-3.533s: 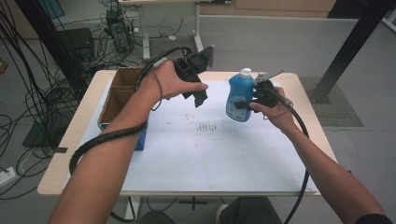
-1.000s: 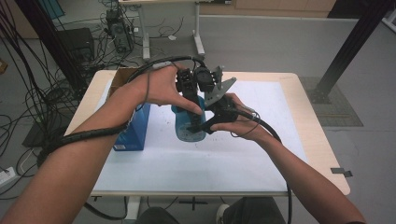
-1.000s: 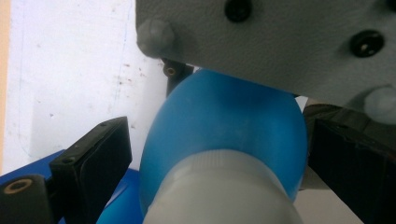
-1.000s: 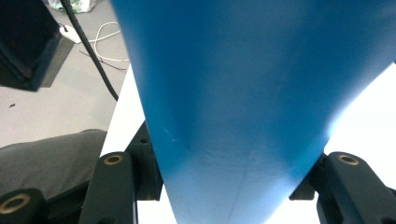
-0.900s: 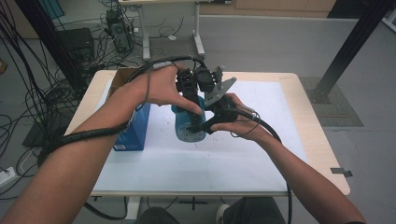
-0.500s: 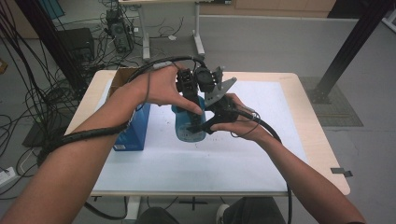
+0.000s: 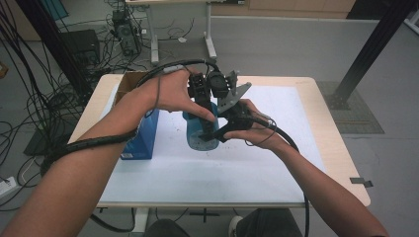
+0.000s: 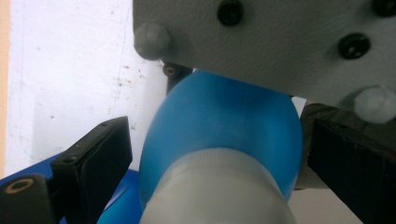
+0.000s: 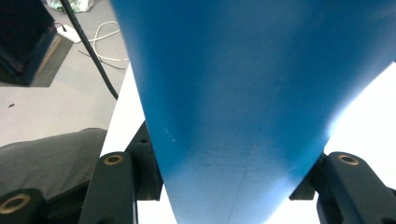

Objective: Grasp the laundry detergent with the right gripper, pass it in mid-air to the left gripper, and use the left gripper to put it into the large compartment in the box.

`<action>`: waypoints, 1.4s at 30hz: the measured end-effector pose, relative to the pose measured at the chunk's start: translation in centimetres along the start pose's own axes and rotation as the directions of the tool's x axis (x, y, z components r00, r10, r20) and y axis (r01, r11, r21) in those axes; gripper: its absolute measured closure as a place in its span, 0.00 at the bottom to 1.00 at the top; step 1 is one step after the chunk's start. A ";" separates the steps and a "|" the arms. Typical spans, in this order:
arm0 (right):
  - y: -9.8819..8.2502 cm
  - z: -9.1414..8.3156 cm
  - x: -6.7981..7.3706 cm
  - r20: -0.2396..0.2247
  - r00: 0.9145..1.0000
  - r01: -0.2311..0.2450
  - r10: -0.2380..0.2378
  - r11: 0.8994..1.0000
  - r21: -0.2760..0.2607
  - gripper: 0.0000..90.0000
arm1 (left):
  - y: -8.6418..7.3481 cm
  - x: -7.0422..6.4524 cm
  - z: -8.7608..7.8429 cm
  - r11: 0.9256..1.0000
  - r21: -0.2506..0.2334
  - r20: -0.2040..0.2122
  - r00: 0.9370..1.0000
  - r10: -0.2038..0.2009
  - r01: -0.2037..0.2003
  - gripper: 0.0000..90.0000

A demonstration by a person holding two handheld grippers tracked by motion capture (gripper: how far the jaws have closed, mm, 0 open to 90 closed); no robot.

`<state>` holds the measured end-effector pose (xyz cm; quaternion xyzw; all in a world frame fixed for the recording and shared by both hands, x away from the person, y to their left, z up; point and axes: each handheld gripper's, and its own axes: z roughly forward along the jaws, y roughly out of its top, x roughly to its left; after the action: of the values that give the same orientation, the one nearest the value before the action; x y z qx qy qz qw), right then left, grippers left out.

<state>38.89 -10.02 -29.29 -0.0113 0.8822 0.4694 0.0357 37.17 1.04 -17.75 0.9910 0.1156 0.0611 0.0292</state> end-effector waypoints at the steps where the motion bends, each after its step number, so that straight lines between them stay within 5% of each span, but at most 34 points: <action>1: 0.0 0.0 0.0 0.000 1.000 -0.001 0.001 1.000 0.001 0.48 | 0.0 0.0 0.0 1.000 0.002 0.000 1.000 0.000 0.000 0.08; 42: -0.2 -0.4 0.0 0.013 1.000 -0.010 0.010 1.000 -0.013 0.48 | 0.3 0.0 -0.1 1.000 0.017 -0.018 1.000 0.006 -0.006 0.09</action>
<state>38.91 -10.50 -29.25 -0.0039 0.8790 0.4752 0.0389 37.27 0.74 -17.65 0.9910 0.1134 0.0690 0.0197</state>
